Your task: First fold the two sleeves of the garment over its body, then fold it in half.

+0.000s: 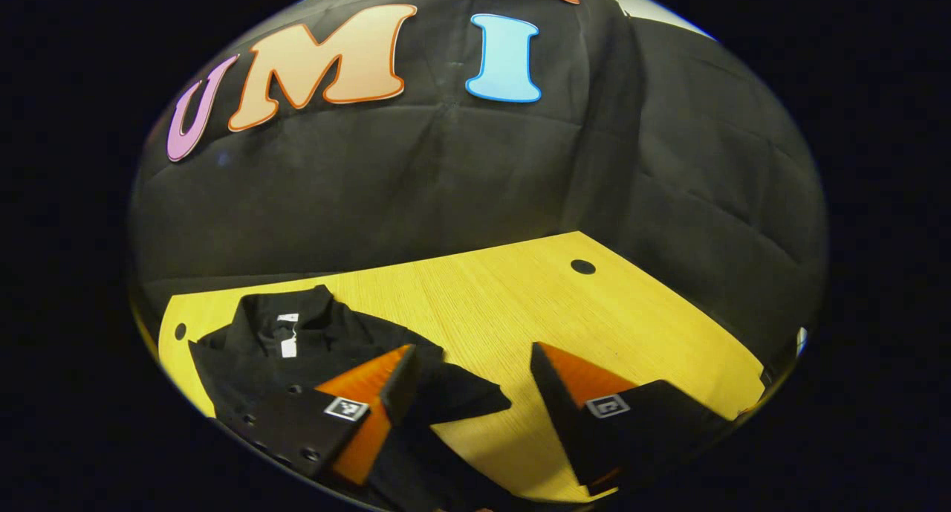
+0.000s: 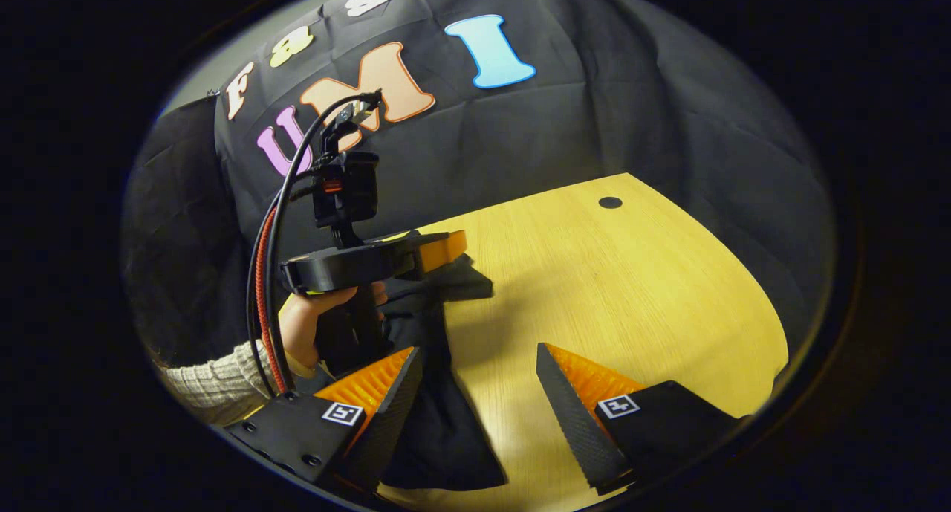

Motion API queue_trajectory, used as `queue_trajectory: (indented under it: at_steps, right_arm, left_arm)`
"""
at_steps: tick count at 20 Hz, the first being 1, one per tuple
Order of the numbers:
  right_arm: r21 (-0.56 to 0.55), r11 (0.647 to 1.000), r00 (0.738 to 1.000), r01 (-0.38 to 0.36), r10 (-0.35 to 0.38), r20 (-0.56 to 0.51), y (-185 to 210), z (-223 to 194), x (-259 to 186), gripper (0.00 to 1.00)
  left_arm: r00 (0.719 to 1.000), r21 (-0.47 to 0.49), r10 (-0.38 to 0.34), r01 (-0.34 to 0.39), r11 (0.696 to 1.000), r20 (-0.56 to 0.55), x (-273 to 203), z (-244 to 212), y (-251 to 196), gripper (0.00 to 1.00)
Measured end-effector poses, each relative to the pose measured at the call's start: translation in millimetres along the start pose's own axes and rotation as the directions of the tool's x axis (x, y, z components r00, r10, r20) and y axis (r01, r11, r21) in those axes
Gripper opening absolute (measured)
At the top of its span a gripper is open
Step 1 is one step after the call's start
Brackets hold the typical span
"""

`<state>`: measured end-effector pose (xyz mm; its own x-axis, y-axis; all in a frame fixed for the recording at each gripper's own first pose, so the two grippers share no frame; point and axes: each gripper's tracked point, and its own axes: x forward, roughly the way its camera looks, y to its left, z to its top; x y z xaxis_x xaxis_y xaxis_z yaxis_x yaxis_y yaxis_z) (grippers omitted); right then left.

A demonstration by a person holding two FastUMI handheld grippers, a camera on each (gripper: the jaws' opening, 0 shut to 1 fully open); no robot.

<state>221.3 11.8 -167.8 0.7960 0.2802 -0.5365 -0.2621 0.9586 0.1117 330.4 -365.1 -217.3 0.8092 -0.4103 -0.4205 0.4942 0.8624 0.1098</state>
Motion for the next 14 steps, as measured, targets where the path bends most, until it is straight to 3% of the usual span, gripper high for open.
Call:
queue_trajectory:
  at_steps: [1, 9, 14]
  right_arm:
    - [-0.011, 1.0, 1.0, -0.005, 0.005, 0.0, 2, 1, 1, 0.99]
    - [-0.061, 0.997, 0.999, -0.043, 0.042, -0.008, 16, -7, 0, 0.99]
    - [-0.086, 0.996, 0.999, -0.037, 0.038, 0.0, 29, -16, -5, 0.98]
  left_arm:
    - [1.0, 0.008, 0.012, -0.012, 1.0, 0.016, -4, 5, 2, 0.99]
    - [0.98, 0.054, 0.104, -0.115, 0.992, 0.168, -69, 56, 38, 0.96]
    - [0.959, -0.007, 0.232, -0.234, 0.972, 0.16, -123, 36, 99, 0.96]
